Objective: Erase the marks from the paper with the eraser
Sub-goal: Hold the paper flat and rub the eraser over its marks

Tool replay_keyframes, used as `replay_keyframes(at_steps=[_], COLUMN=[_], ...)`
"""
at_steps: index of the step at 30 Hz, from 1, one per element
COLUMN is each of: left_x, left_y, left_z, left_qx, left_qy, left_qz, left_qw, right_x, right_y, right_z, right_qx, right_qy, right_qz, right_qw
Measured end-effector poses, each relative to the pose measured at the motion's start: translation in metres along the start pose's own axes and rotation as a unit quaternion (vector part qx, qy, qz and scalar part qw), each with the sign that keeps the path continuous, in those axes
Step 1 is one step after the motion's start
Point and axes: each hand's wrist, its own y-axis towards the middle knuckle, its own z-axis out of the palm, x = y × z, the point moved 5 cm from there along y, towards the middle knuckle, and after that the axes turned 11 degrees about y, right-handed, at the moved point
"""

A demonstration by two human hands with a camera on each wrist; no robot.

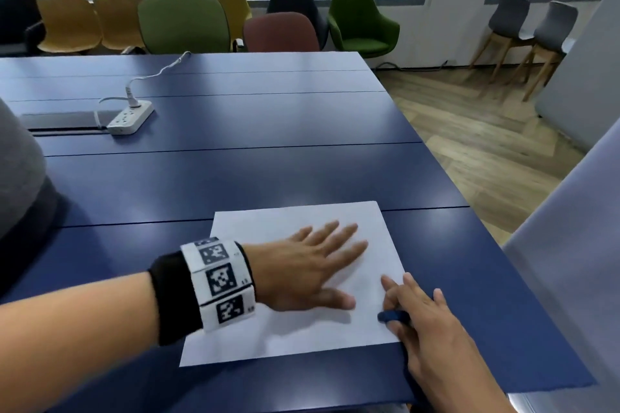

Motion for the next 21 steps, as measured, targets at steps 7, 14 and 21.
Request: replay_keyframes(at_steps=[7, 14, 21], left_x=[-0.041, 0.026, -0.047], left_y=[-0.016, -0.056, -0.033], left_z=[0.037, 0.051, 0.038], left_qx=[0.054, 0.125, 0.05], left_qy=[0.016, -0.034, -0.002], left_qz=[0.028, -0.191, 0.034], left_qw=[0.998, 0.973, 0.998], right_x=[0.014, 0.016, 0.023], right_y=[-0.003, -0.004, -0.006], right_z=[-0.008, -0.01, -0.013], right_qx=[0.013, 0.03, 0.032], right_qy=[-0.015, -0.031, -0.033], right_qz=[0.034, 0.053, 0.065], right_qw=[0.999, 0.998, 0.997])
